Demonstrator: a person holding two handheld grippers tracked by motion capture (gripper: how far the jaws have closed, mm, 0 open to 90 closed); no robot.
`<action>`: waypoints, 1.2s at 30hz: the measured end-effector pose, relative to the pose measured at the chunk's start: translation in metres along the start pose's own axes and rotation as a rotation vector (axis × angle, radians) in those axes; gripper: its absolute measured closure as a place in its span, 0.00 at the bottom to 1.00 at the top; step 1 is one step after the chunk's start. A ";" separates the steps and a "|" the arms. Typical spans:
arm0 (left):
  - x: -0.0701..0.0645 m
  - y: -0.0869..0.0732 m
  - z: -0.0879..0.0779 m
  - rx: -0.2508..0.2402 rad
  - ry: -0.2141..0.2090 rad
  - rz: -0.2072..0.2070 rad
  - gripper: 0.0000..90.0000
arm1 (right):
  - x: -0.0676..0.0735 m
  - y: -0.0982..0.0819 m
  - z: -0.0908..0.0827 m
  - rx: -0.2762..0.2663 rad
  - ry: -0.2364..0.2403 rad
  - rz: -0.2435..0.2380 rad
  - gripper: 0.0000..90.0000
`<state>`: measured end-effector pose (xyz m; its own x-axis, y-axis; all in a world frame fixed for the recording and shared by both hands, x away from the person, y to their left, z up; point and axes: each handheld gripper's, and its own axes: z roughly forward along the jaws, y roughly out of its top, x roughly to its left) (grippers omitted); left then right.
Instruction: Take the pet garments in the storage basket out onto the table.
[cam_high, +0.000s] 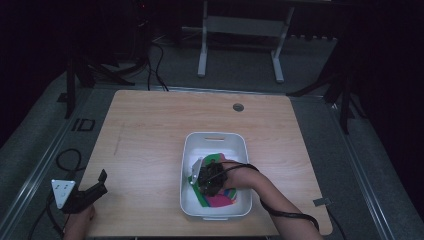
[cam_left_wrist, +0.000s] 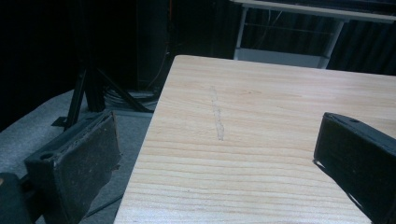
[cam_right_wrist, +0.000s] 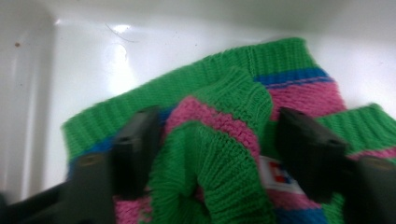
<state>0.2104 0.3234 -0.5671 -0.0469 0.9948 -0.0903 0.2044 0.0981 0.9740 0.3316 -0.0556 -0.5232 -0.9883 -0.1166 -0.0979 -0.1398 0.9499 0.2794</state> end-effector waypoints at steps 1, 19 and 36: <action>0.000 0.000 0.000 0.000 0.000 0.000 0.01 | 0.001 0.000 -0.002 0.007 -0.047 -0.012 0.77; 0.000 0.000 0.000 0.001 0.003 -0.001 0.01 | -0.010 -0.010 -0.076 -0.221 -0.109 0.076 0.84; 0.000 0.000 0.000 0.001 0.004 0.001 0.01 | -0.018 -0.019 -0.156 -0.427 -0.217 0.115 0.84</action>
<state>0.2105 0.3233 -0.5671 -0.0503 0.9948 -0.0890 0.2058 0.0975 0.9737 0.3430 -0.1163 -0.3778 -0.9697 0.0884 -0.2277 -0.0878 0.7439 0.6625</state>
